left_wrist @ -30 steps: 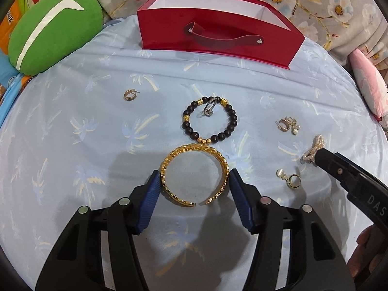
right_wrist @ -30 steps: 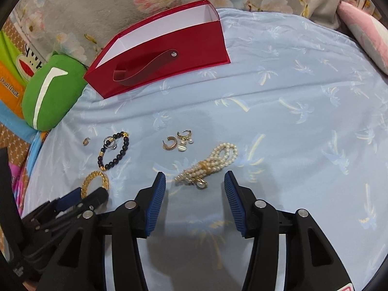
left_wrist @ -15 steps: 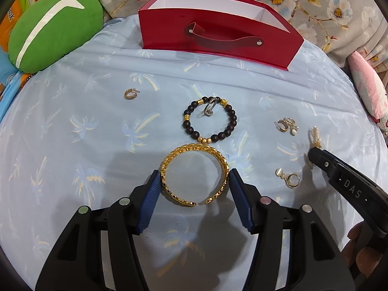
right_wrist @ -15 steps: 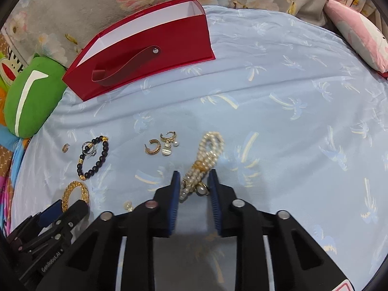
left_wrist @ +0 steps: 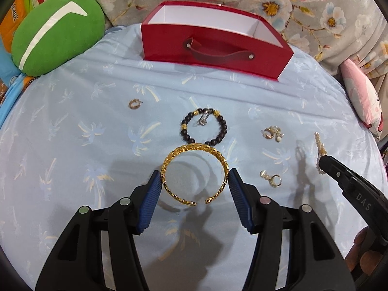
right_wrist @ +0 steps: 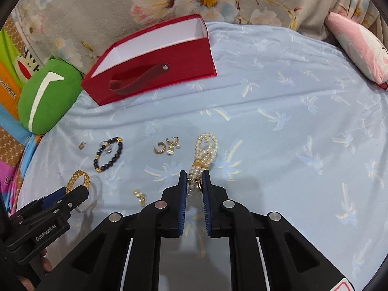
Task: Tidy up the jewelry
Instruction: 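Grasp the pearl necklace with the right tool while the left tool holds the bangle, then carry the bangle and pearl necklace over the red box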
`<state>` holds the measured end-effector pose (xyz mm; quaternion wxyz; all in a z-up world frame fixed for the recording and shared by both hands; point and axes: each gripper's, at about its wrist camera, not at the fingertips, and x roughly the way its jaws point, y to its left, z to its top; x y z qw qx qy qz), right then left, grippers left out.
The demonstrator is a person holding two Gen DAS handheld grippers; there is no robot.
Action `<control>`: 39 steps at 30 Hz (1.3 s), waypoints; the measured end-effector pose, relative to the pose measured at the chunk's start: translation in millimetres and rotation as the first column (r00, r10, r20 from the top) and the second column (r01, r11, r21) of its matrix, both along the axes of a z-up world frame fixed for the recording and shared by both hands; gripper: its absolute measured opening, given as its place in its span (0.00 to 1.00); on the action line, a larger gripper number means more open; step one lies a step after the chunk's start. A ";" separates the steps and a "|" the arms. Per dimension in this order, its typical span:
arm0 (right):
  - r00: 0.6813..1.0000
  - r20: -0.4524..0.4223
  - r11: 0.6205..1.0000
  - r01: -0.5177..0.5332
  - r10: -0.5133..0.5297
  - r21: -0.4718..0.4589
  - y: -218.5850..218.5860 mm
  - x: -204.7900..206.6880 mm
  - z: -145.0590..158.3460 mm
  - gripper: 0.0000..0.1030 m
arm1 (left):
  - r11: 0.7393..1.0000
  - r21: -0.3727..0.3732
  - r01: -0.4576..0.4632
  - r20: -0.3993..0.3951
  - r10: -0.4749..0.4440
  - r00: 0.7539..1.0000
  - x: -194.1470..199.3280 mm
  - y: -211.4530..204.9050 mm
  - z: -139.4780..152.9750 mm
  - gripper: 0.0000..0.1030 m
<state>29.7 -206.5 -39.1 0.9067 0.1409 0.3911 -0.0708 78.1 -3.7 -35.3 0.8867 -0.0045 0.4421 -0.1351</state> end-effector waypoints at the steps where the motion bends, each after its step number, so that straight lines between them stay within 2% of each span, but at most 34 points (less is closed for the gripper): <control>1: 1.000 0.011 1.000 -0.003 0.003 0.001 0.5 -1.9 4.9 0.11 | 1.000 -0.004 -0.001 0.007 0.001 1.000 -1.5 1.3 4.3 0.53; 7: 0.994 0.103 0.999 -0.038 0.039 -0.012 4.9 -9.5 45.1 0.11 | 1.000 -0.020 0.004 0.075 -0.002 0.997 -5.4 6.4 38.5 0.53; 12: 0.982 0.172 0.996 -0.075 0.081 -0.041 5.5 3.6 81.0 0.11 | 1.000 -0.014 0.004 0.152 -0.001 0.988 5.5 8.4 71.9 0.53; 18: 0.959 0.245 0.990 -0.129 0.139 -0.056 0.1 51.7 123.3 0.11 | 1.000 0.008 -0.001 0.250 -0.001 0.968 44.8 6.4 113.6 0.53; 24: 0.939 0.276 0.979 -0.183 0.203 -0.095 -10.2 134.9 151.6 0.11 | 0.999 0.028 -0.017 0.320 0.007 0.947 117.8 -7.1 147.9 0.53; 28: 0.938 0.258 0.970 -0.204 0.233 -0.134 -14.4 191.2 155.1 0.11 | 0.999 0.036 -0.012 0.343 -0.001 0.939 168.9 -22.2 165.1 0.53; 31: 0.942 0.236 0.969 -0.215 0.239 -0.122 -21.0 233.6 149.9 0.11 | 0.998 0.057 -0.022 0.362 -0.001 0.932 207.7 -35.0 169.9 0.53; 35: 0.952 0.201 0.971 -0.212 0.231 -0.110 -30.0 281.2 135.7 0.11 | 0.995 0.091 -0.034 0.377 -0.003 0.926 251.5 -49.8 164.7 0.53; 39: 0.961 0.160 0.972 -0.213 0.228 -0.102 -33.5 316.8 120.0 0.11 | 0.993 0.108 -0.043 0.341 0.003 0.940 295.4 -62.1 147.5 0.53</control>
